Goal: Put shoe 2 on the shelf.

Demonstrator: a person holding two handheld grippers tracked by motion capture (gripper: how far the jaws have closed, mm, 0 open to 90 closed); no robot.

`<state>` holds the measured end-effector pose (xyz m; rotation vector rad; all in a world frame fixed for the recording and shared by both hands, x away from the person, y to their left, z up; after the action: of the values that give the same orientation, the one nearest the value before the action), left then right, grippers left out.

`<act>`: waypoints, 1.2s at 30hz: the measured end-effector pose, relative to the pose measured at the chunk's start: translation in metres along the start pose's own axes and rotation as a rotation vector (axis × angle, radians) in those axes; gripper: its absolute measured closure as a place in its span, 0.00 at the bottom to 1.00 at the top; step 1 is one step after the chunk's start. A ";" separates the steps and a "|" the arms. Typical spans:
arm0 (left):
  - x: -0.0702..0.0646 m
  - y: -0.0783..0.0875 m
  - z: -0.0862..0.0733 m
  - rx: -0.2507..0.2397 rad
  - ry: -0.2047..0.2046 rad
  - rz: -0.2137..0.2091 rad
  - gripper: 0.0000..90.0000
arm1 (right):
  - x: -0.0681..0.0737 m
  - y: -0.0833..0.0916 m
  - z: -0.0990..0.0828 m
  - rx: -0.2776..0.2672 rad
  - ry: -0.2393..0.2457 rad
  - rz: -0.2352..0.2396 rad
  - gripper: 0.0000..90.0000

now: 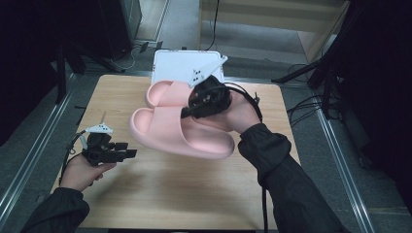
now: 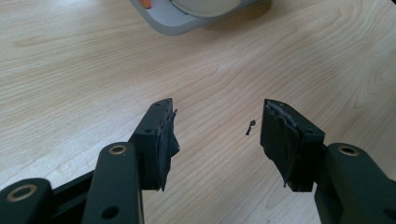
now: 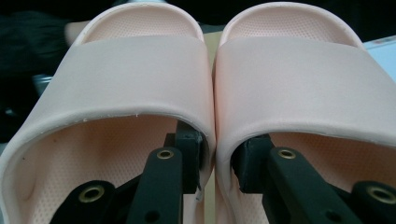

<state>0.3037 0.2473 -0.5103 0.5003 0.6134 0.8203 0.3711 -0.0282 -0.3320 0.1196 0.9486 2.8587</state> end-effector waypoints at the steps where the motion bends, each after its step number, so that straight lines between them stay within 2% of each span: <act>1: 0.000 0.001 0.000 -0.002 0.001 0.000 0.49 | -0.005 0.000 0.005 0.008 -0.013 -0.030 0.83; 2: 0.000 0.001 -0.001 0.003 0.001 -0.003 0.49 | -0.009 0.000 0.007 0.010 -0.017 -0.045 0.83; 4: 0.000 0.002 -0.001 0.000 0.001 -0.001 0.49 | -0.020 0.000 0.015 0.018 -0.062 -0.091 0.83; 6: 0.000 0.002 -0.002 -0.001 -0.001 0.000 0.49 | -0.031 0.000 0.022 0.023 -0.100 -0.150 0.83; 9: 0.000 0.003 -0.002 -0.001 0.003 -0.002 0.49 | -0.051 0.000 0.031 0.008 -0.177 -0.267 0.83; 11: 0.000 0.003 -0.003 0.001 0.004 -0.002 0.49 | -0.062 -0.001 0.034 -0.008 -0.216 -0.316 0.83; 12: 0.000 0.003 -0.003 0.001 0.006 -0.003 0.49 | -0.067 -0.001 0.034 -0.014 -0.230 -0.331 0.83; 13: 0.000 0.003 -0.003 0.002 0.006 -0.007 0.49 | -0.075 -0.003 0.035 -0.016 -0.263 -0.346 0.83; 16: -0.001 0.002 -0.003 -0.002 0.006 -0.012 0.49 | -0.092 -0.008 0.035 0.001 -0.304 -0.389 0.83; 18: -0.001 0.001 -0.002 0.001 0.009 -0.017 0.49 | -0.103 -0.013 0.035 0.014 -0.321 -0.445 0.83; 20: -0.001 0.000 -0.002 -0.001 0.005 -0.020 0.49 | -0.112 -0.018 0.037 0.029 -0.360 -0.513 0.83; 21: -0.001 0.000 -0.002 0.000 0.004 -0.021 0.49 | -0.117 -0.022 0.039 0.031 -0.373 -0.559 0.83; 26: -0.003 0.000 -0.001 -0.003 -0.003 -0.029 0.49 | -0.132 -0.040 0.042 0.036 -0.439 -0.686 0.83; 29: -0.003 0.001 -0.001 -0.007 -0.002 -0.031 0.49 | -0.142 -0.050 0.039 0.059 -0.491 -0.805 0.83; 31: -0.003 0.001 -0.001 -0.014 0.003 -0.033 0.49 | -0.146 -0.053 0.037 0.058 -0.532 -0.840 0.83; 33: -0.002 0.000 0.001 -0.016 0.009 -0.034 0.49 | -0.150 -0.057 0.036 0.054 -0.565 -0.848 0.83; 36: 0.000 -0.002 0.002 -0.016 0.013 -0.036 0.49 | -0.153 -0.061 0.036 0.045 -0.582 -0.897 0.83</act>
<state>0.3060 0.2453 -0.5102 0.4682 0.6256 0.7945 0.5324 0.0192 -0.3452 0.3885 0.6874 1.8242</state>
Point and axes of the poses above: each handheld gripper's, and its own axes: y roughly backward along the jaws, z roughly out of its top, x roughly to its left, the point moved 4 cm from there along -y, roughly forward along the jaws, and after that the axes turned 5 degrees about -x, right-handed, at the moved point
